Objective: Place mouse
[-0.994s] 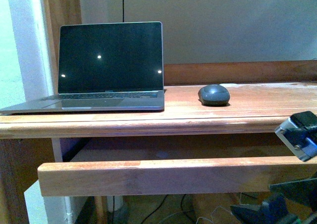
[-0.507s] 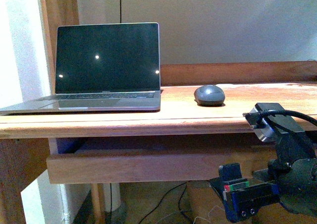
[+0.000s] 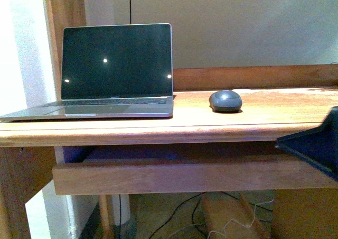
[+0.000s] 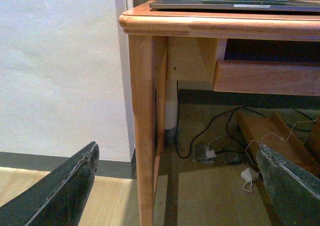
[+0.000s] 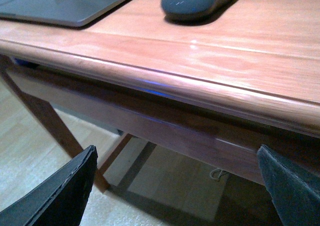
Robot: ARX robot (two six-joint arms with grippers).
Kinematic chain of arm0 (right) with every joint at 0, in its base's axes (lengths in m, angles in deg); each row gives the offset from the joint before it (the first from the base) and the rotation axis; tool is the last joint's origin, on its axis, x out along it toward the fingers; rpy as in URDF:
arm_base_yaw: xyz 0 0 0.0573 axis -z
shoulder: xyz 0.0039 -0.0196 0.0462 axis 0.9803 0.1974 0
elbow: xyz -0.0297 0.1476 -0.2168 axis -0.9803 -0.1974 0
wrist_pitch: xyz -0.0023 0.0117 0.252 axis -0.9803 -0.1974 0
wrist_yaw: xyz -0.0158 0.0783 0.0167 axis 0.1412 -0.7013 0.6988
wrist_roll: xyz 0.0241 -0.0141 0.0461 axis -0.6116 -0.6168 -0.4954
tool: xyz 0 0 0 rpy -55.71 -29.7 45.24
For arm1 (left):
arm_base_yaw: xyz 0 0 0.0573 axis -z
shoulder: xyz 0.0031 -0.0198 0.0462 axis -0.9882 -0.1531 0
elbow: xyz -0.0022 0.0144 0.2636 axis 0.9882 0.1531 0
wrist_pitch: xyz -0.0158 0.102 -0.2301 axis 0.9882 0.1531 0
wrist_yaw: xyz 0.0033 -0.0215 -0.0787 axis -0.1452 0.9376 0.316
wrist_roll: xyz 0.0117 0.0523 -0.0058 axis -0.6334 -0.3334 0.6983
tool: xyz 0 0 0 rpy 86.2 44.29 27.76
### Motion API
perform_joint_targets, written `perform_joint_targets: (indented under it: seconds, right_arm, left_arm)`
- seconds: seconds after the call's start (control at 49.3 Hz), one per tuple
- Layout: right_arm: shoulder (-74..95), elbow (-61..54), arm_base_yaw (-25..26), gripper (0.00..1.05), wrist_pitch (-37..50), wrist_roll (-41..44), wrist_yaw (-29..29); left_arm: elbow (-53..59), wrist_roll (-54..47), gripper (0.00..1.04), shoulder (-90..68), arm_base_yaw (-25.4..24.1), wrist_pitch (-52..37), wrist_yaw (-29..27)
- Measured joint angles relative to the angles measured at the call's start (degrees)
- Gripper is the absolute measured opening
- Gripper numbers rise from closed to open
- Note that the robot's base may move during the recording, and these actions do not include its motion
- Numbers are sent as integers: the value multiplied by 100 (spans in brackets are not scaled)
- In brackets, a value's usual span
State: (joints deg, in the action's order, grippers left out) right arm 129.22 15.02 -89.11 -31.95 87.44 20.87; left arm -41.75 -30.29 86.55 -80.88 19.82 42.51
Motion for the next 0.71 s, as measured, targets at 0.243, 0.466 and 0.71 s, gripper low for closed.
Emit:
perform_joint_targets:
  seconds: [0.243,0.466,0.71]
  right_arm:
    - [-918,-479,1032,97,68,-352,942]
    - [-1805,-1047,1864,97,-146,-544,1325]
    - [-2122,-1753,1709,71,813,-140,1906]
  left_arm:
    - [0,0,97,0,0,0,0]
    - [0,0,97,0,0,0,2]
    - [0,0,97,0,0,0,2]
